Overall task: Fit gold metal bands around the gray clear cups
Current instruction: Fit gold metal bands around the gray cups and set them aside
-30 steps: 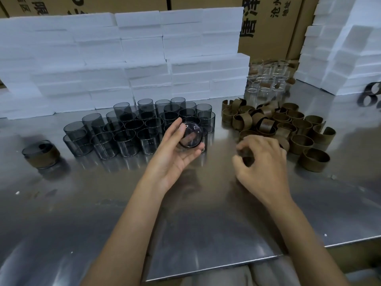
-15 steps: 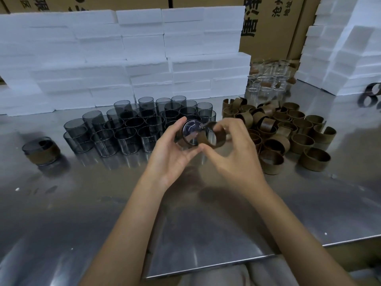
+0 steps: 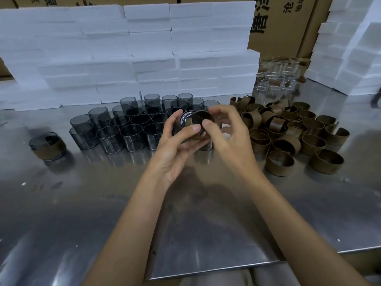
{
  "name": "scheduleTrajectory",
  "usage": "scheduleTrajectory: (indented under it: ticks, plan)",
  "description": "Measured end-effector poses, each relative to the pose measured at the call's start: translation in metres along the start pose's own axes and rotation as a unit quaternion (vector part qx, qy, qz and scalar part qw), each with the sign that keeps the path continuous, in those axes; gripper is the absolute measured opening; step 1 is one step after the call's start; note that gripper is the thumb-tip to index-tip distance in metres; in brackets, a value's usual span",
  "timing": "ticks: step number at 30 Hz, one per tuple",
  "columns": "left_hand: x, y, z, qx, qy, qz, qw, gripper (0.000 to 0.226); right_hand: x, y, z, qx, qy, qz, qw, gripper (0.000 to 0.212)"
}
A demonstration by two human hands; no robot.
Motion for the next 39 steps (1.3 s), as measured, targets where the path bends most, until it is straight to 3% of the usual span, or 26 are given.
scheduleTrajectory:
  ticks: [3, 8, 14, 21, 26, 30, 34, 39]
  plan:
    - [-0.002, 0.005, 0.0, 0.016, 0.001, 0.004, 1.0, 0.076, 0.01, 0.007, -0.011, 0.084, 0.082, 0.015, 0.993, 0.023]
    - [-0.008, 0.015, 0.003, 0.087, -0.003, 0.026, 0.996, 0.074, 0.009, 0.027, -0.036, 0.065, 0.162, 0.084, 0.981, 0.043]
    - [-0.01, 0.017, 0.005, 0.149, -0.004, 0.038, 0.988, 0.074, 0.004, 0.021, -0.041, 0.096, 0.156, -0.011, 0.983, 0.055]
    - [-0.012, 0.019, 0.01, 0.219, 0.005, 0.033, 0.975, 0.058, 0.001, 0.009, -0.053, 0.153, 0.204, -0.076, 0.964, 0.044]
    - [-0.011, 0.018, 0.017, 0.193, -0.025, 0.044, 0.98, 0.061, -0.003, 0.006, -0.058, 0.179, 0.243, -0.096, 0.949, 0.062]
    - [-0.009, 0.013, 0.01, 0.18, -0.015, 0.034, 0.983, 0.056, -0.002, 0.015, -0.065, 0.227, 0.275, -0.028, 0.934, 0.07]
    - [-0.004, -0.003, -0.007, 0.178, 0.012, -0.001, 0.984, 0.045, -0.004, 0.025, -0.066, 0.29, 0.28, 0.042, 0.914, 0.049]
    - [-0.003, -0.008, -0.004, 0.144, -0.028, 0.008, 0.989, 0.046, -0.007, 0.034, -0.062, 0.304, 0.282, 0.097, 0.905, 0.065]
Point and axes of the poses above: each hand's wrist, its own x-axis towards the middle knuckle, its own y-axis out of the palm, z = x × y, the point moved 8 cm from there along x, towards the middle knuckle, and after that the axes turned 4 degrees about -x, right-handed, at the moved point
